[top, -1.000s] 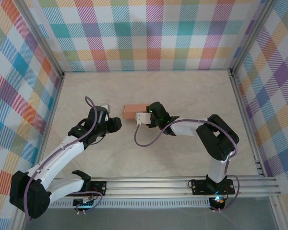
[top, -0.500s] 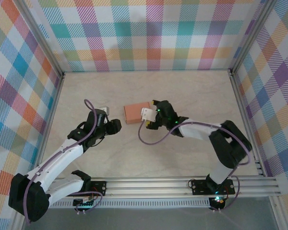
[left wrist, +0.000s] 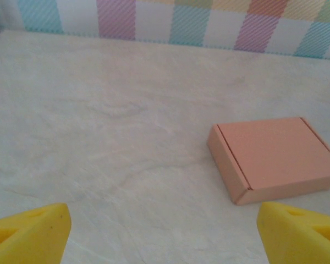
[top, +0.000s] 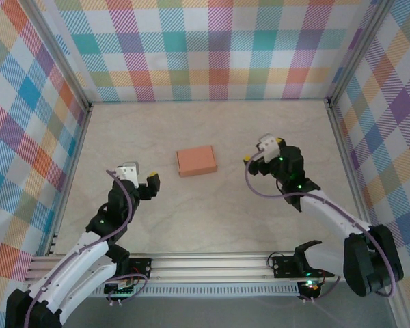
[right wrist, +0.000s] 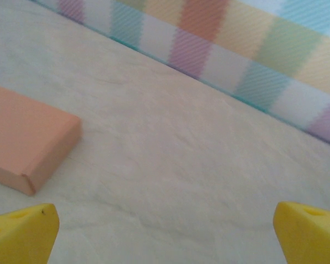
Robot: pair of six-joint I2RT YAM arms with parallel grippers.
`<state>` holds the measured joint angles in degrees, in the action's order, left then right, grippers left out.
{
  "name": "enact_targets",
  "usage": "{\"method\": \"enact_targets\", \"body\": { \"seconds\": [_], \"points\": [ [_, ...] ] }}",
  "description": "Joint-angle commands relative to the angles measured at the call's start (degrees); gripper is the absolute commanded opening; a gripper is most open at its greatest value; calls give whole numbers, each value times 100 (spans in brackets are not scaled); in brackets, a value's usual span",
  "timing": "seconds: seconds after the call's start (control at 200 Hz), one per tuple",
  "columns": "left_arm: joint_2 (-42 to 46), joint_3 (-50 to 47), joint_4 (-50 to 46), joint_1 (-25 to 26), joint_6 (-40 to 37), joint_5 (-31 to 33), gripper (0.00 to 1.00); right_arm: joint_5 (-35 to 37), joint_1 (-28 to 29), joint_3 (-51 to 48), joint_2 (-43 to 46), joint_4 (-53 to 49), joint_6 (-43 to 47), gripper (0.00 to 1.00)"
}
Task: Fold the paper box
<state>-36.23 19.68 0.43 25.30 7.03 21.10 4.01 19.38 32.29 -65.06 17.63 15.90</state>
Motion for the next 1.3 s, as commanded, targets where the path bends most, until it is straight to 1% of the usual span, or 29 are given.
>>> {"method": "enact_targets", "body": {
  "seconds": [0.0, 0.04, 0.065, 0.15, 0.17, 0.27, 0.34, 0.41, 0.52, 0.57, 0.605, 0.675, 0.71, 0.815, 0.855, 0.865, 1.295],
  "points": [
    [-96, -157, 811, -165, -793, 463, 88, 432, -269, -400, 220, 350, -501, 100],
    [-266, -191, 952, -198, -842, 520, 88, 478, -395, -554, 230, 490, -496, 100],
    [-385, -238, 1089, -228, -885, 536, 92, 466, -466, -641, 215, 561, -473, 100],
    [-859, -398, 1700, -402, -1063, 513, 94, 404, -686, -948, 28, 1084, -350, 100],
    [-1022, -414, 1818, -452, -1074, 488, 99, 337, -759, -996, -56, 1198, -373, 100],
    [-1608, -493, 2451, -909, -1098, 66, 100, 5, -1201, -1152, -623, 1934, -780, 100],
    [-2075, -479, 2879, -1291, -1084, -424, 100, -109, -1403, -1216, -1147, 2621, -1075, 100],
    [-2606, -357, 3206, -1570, -1098, -904, 100, -264, -1570, -1252, -1690, 3228, -1326, 100],
    [-3416, -219, 3807, -1762, -1162, -1068, 100, -426, -1703, -1222, -2371, 3866, -1417, 100],
    [-3723, -203, 4144, -1850, -1119, -1201, 100, -622, -1787, -1103, -2215, 3336, -1438, 100],
    [-3924, -157, 4305, -1911, -1089, -1328, 100, -785, -1855, -1088, -2288, 3434, -1466, 100],
    [-4347, 10, 4479, -2021, -1014, -1574, 100, -792, -1897, -990, -2259, 3178, -1521, 100],
    [-4638, 113, 4581, -2083, -979, -1716, 100, -788, -1902, -975, -2299, 3231, -1537, 100],
    [-5397, 331, 4904, -2101, -1025, -1841, 100, -770, -1935, -892, -2297, 3036, -1590, 100],
    [-5308, 484, 4421, -2140, -962, -1848, 100, -722, -1938, -866, -2299, 3000, -1621, 100],
    [-5305, 508, 4389, -2149, -923, -1768, 100, -712, -1938, -865, -2307, 3007, -1624, 100],
    [-5329, 510, 4436, -2163, -890, -1741, 100, -700, -1940, -865, -2292, 2992, -1625, 100]
  ]
}}
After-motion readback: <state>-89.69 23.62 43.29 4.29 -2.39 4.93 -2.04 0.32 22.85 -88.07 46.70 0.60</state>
